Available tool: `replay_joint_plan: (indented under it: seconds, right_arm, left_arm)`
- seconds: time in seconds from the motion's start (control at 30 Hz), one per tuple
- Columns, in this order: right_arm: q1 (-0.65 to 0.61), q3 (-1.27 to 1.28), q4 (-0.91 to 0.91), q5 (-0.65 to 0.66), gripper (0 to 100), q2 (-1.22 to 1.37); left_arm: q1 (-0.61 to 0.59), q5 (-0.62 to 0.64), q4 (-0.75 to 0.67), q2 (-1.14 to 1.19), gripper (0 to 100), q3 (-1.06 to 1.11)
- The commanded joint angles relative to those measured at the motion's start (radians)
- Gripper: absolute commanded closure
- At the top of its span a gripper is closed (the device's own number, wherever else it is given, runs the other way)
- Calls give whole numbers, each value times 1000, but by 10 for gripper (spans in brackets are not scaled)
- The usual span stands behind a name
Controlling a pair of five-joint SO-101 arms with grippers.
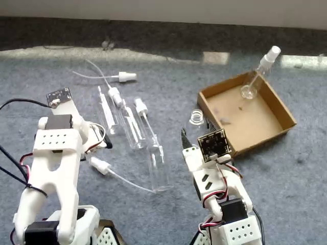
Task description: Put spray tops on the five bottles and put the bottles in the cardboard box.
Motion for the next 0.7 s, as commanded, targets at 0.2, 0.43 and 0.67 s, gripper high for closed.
replay_joint_plan:
  seconds: [0.2,0.43,0.67]
  right_arm:
    - [12,-7,-21,-8,892,-15]
    - [12,-7,-21,-8,892,-15]
    - [12,-7,-21,-8,892,-15]
  left_arm:
    - [-33,11,379,306,741,-478]
    - [-33,6,393,487,740,-478]
    - [-31,9,367,588,743,-481]
